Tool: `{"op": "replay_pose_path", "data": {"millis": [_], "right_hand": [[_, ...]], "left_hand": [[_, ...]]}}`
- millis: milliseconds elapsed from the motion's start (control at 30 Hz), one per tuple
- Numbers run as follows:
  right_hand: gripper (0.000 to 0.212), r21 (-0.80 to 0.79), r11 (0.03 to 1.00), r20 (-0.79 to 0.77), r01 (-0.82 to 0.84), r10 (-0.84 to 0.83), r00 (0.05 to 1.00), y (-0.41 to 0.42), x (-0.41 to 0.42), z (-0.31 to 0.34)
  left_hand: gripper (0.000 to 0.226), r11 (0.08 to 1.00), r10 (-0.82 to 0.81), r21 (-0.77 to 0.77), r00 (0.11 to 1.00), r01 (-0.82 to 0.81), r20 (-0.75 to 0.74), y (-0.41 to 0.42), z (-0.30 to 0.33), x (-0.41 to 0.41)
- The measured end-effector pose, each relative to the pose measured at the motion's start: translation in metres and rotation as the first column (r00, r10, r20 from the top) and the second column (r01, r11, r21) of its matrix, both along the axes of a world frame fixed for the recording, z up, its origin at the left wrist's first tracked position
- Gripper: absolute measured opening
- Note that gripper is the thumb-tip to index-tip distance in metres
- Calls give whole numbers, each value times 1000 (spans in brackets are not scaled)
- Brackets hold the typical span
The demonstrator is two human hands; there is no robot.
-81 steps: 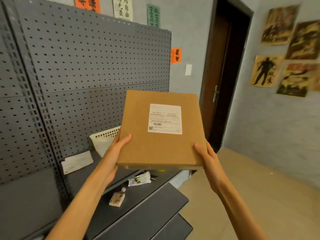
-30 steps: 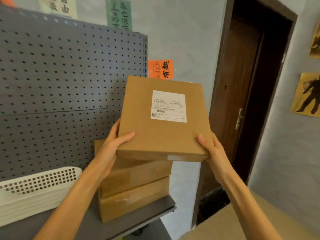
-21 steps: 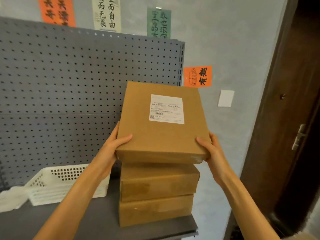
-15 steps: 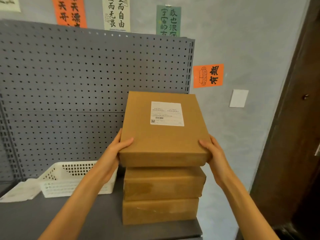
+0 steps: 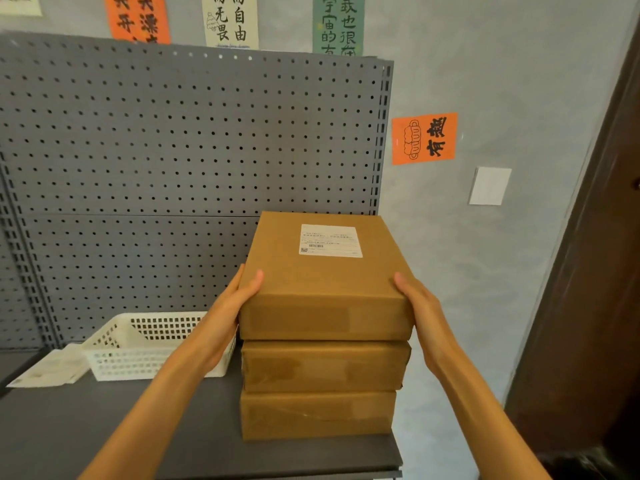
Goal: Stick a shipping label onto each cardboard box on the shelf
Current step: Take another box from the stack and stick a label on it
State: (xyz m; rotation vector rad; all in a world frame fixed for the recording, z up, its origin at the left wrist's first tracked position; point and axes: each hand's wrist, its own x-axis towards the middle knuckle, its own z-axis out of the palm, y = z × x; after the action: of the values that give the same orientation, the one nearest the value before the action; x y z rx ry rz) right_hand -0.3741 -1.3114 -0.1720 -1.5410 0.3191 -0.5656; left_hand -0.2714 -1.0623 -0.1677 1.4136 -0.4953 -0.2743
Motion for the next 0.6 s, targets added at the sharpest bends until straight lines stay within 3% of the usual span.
{"op": "replay_pose_path", "data": {"millis": [100, 300, 600], "right_hand": [[56, -7, 1000, -48, -4, 3, 999, 1, 0, 0], [56, -6, 999, -141, -37, 36, 989, -5, 3, 4], [52, -2, 1000, -148, -11, 10, 989, -7, 7, 2]], "left_hand": [[92, 998, 43, 35, 999, -42, -17, -1, -1, -4], [24, 991, 132, 32, 985, -129, -111, -9, -4, -5], [36, 976, 213, 66, 968, -206, -131, -14, -3, -10]]}}
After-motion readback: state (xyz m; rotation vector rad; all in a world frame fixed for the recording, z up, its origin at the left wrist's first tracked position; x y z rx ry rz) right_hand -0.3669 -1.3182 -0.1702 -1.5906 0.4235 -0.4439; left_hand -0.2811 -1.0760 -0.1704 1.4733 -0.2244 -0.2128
